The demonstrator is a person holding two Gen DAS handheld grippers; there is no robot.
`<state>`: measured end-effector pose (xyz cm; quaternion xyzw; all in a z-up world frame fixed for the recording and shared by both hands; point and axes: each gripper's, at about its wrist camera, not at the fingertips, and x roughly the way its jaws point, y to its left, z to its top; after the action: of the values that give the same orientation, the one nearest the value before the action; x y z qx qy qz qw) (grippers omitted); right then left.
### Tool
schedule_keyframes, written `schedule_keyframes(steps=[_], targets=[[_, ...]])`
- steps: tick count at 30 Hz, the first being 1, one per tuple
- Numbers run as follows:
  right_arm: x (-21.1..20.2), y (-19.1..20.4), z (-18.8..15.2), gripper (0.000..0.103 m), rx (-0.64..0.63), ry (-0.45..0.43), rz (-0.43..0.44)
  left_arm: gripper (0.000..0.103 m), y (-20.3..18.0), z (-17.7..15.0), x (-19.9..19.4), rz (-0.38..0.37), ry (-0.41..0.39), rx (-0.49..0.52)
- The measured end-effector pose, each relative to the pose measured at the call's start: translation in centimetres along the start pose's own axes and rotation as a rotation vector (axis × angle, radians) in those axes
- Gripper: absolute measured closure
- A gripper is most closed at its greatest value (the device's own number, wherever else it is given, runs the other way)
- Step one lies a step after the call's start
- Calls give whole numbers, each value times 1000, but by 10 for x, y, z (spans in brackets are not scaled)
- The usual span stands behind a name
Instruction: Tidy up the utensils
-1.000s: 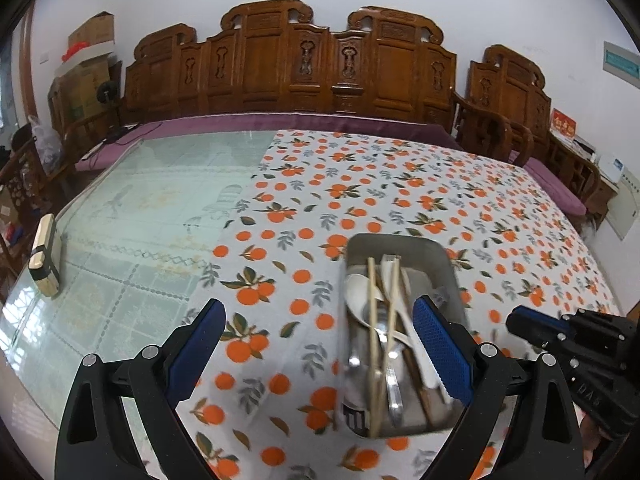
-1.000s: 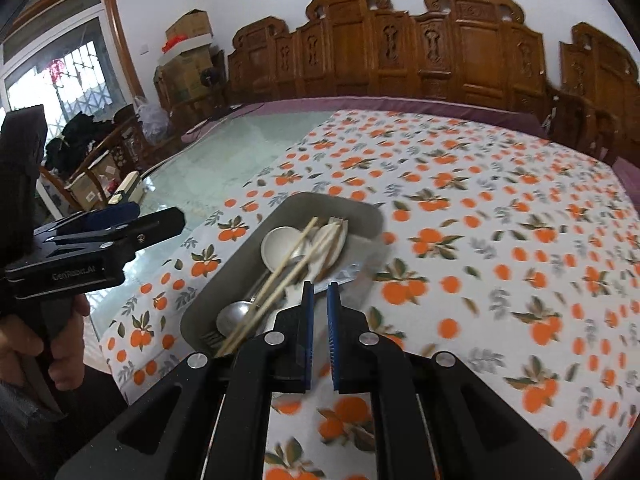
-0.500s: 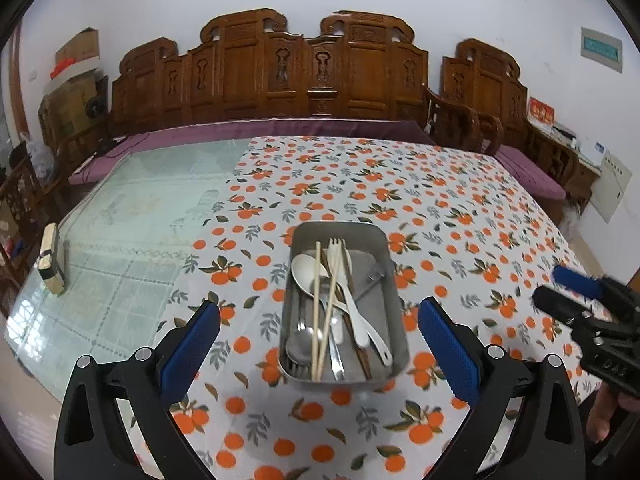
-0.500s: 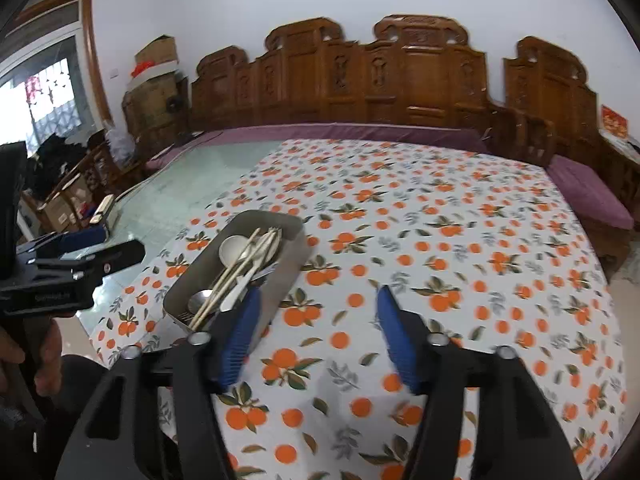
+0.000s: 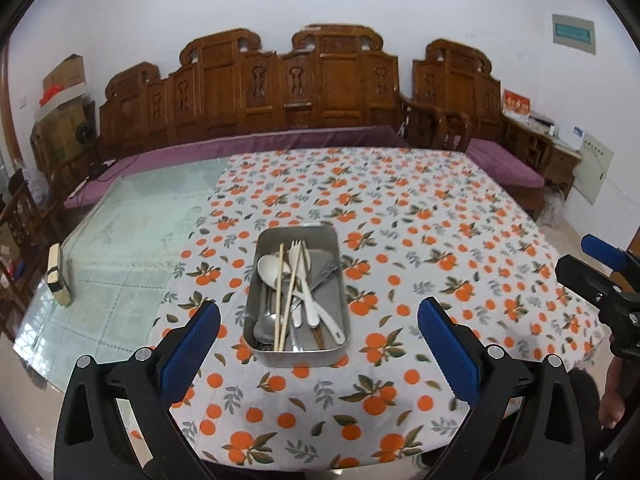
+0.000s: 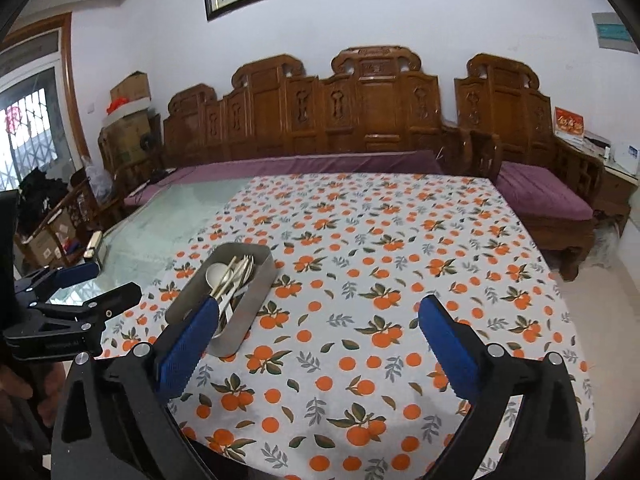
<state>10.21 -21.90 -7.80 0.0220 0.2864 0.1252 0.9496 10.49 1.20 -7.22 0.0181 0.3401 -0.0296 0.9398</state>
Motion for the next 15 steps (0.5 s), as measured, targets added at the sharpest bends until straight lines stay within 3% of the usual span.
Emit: schedule_keyframes(steps=[15], targets=[[-83,11,37,3,-46,-193,-38,8,-18,41,-88,-4,-202,-11]])
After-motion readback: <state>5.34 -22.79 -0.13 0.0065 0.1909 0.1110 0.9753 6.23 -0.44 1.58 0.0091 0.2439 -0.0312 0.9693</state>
